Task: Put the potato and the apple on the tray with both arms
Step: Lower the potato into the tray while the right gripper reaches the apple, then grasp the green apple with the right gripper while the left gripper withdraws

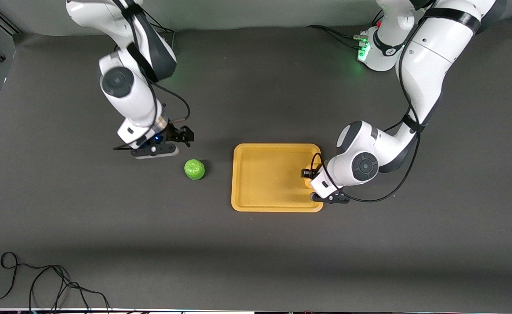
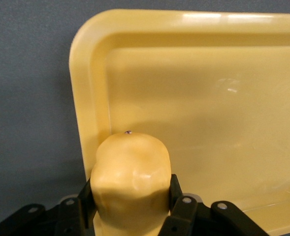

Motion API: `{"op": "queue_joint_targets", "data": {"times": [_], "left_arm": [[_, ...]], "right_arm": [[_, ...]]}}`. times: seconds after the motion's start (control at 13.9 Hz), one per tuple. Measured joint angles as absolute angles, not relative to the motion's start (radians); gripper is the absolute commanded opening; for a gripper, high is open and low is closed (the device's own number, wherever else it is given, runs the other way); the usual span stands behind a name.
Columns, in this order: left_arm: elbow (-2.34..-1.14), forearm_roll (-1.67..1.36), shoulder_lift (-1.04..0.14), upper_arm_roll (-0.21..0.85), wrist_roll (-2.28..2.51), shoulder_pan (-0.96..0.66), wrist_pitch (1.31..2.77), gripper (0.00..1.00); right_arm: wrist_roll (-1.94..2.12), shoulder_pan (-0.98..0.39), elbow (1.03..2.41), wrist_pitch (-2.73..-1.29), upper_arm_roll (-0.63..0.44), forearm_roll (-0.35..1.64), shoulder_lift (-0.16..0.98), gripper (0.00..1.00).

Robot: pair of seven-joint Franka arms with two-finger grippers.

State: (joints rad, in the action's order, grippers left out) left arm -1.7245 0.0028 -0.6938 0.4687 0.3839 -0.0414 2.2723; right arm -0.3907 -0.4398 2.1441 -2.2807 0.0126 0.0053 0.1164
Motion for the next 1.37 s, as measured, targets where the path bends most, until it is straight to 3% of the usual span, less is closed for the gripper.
{"op": "queue_joint_targets", "data": {"times": [0.14, 0.22, 0.29, 0.51, 0.72, 0.94, 1.3, 1.37], "left_arm": [[-1.723, 0.008, -0.694, 0.467, 0.384, -0.041, 2.278, 0.51], [-1.723, 0.009, -0.694, 0.466, 0.384, -0.042, 2.282, 0.72], [-1.723, 0.011, -0.695, 0.465, 0.384, -0.043, 2.290, 0.78], [-1.722, 0.014, -0.696, 0.464, 0.392, -0.052, 2.299, 0.79], [-1.718, 0.021, -0.695, 0.461, 0.399, -0.053, 2.299, 1.00], [-1.685, 0.024, -0.645, 0.456, 0.402, -0.023, 2.247, 1.00], [-1.635, 0.030, -0.390, 0.451, 0.313, 0.149, 1.960, 1.00], [-1.619, 0.031, -0.346, 0.449, 0.237, 0.193, 1.897, 1.00]], "right_arm": [[-0.392, -0.440, 2.146, -2.349, 0.012, 0.005, 0.188, 1.00], [-0.392, -0.440, 2.145, -2.375, 0.011, 0.005, 0.219, 1.00], [-0.392, -0.440, 2.144, -2.400, 0.011, 0.005, 0.246, 1.00], [-0.392, -0.440, 2.128, -2.436, 0.011, 0.005, 0.309, 1.00], [-0.392, -0.441, 2.089, -2.446, 0.011, 0.005, 0.368, 1.00], [-0.392, -0.442, 2.061, -2.478, 0.011, 0.005, 0.429, 1.00], [-0.392, -0.443, 2.049, -2.497, 0.010, 0.005, 0.484, 1.00], [-0.392, -0.443, 2.049, -2.497, 0.010, 0.005, 0.486, 0.94]]}}
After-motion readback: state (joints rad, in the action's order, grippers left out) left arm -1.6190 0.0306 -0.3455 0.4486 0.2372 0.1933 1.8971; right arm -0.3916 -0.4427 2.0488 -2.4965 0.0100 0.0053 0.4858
